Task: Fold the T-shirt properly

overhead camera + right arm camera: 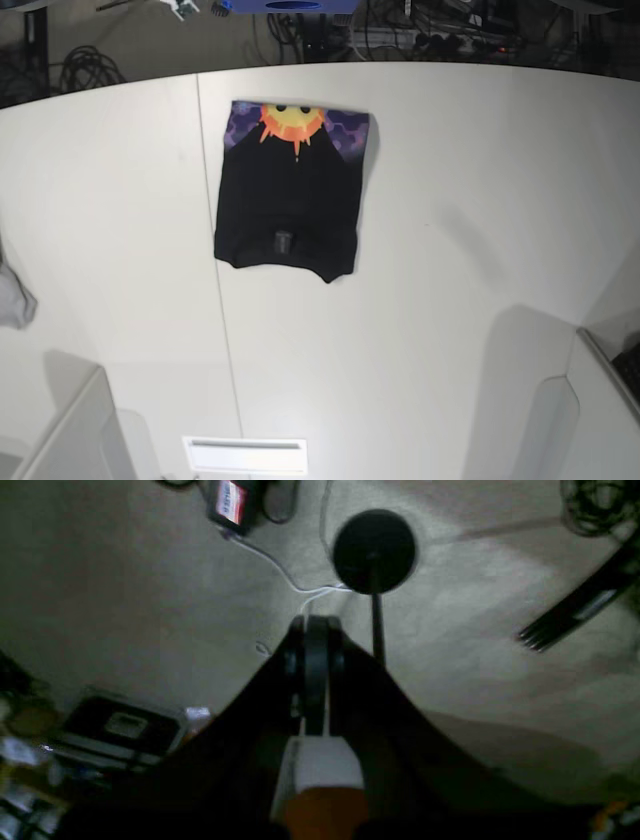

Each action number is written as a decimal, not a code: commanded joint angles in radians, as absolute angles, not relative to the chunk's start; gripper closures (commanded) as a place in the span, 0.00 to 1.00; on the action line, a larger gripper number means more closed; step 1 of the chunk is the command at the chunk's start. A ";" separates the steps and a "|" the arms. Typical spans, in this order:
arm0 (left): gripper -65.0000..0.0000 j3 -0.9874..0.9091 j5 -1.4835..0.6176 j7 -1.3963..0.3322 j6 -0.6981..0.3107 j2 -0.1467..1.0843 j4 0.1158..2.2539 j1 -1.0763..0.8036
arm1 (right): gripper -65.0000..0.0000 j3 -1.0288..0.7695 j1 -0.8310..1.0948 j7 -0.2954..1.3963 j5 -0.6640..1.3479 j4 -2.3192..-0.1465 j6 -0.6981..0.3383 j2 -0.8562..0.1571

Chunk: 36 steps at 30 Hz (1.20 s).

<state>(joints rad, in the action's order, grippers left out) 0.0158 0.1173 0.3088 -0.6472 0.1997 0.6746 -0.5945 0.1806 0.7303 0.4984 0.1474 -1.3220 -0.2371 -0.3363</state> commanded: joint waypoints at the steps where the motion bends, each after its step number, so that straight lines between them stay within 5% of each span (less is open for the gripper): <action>1: 1.00 0.030 0.122 0.325 -0.631 0.203 0.621 -0.582 | 1.00 0.197 0.711 0.484 0.165 -1.274 -0.236 -0.348; 9: 1.00 0.173 0.122 0.326 -0.469 0.145 0.300 -0.371 | 1.00 0.332 0.501 0.183 0.197 -0.799 -0.236 -0.314; 18: 1.00 0.193 0.124 0.323 -0.447 0.133 0.093 -0.208 | 1.00 0.438 0.254 -0.162 0.197 -0.193 -0.236 -0.163; 36: 1.00 0.186 0.114 0.325 -0.447 0.136 0.176 -0.202 | 1.00 0.463 0.234 -0.248 0.200 -0.143 -0.225 -0.137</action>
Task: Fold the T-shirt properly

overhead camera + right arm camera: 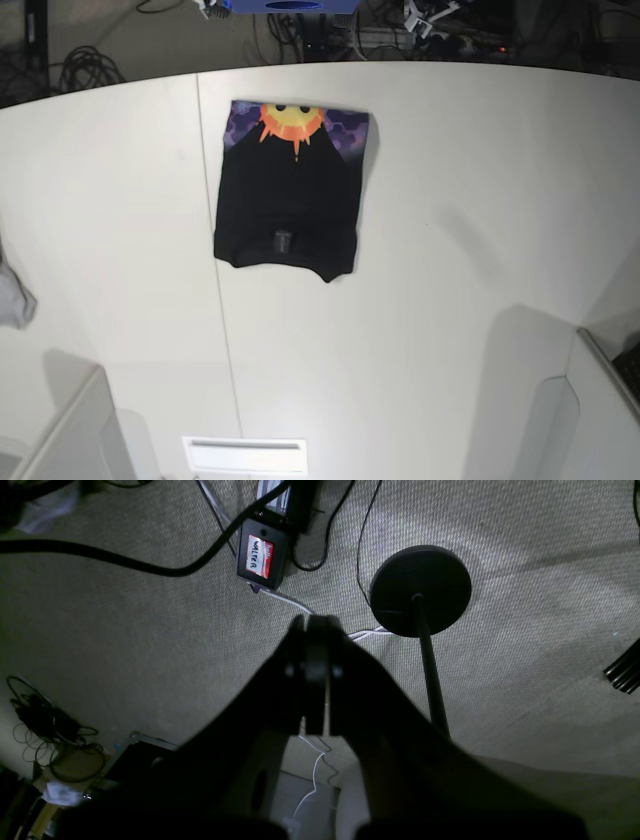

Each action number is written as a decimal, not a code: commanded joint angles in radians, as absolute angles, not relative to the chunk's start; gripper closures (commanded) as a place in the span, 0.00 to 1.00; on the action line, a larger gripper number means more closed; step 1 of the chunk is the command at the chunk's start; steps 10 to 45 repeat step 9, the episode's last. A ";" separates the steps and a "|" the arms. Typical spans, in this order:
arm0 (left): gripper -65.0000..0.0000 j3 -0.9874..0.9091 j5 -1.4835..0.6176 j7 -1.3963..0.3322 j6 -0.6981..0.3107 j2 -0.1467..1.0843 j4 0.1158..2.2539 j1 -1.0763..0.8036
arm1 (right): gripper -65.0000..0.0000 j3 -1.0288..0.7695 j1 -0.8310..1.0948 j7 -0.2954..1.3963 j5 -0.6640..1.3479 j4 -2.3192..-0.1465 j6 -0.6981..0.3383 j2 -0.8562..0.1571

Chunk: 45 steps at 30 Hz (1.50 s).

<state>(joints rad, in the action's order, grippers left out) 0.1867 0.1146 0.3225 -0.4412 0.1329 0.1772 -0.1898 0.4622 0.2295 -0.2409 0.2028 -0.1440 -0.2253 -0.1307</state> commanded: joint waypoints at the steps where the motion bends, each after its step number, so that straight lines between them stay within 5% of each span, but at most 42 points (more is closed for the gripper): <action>1: 1.00 0.185 0.114 0.325 -0.447 0.136 0.176 -0.202 | 1.00 0.463 0.232 -0.246 0.200 -0.143 -0.225 -0.137; 45: 1.00 0.185 0.114 0.325 -0.447 0.136 0.176 -0.200 | 1.00 0.463 0.231 -0.248 0.199 -0.147 -0.225 -0.120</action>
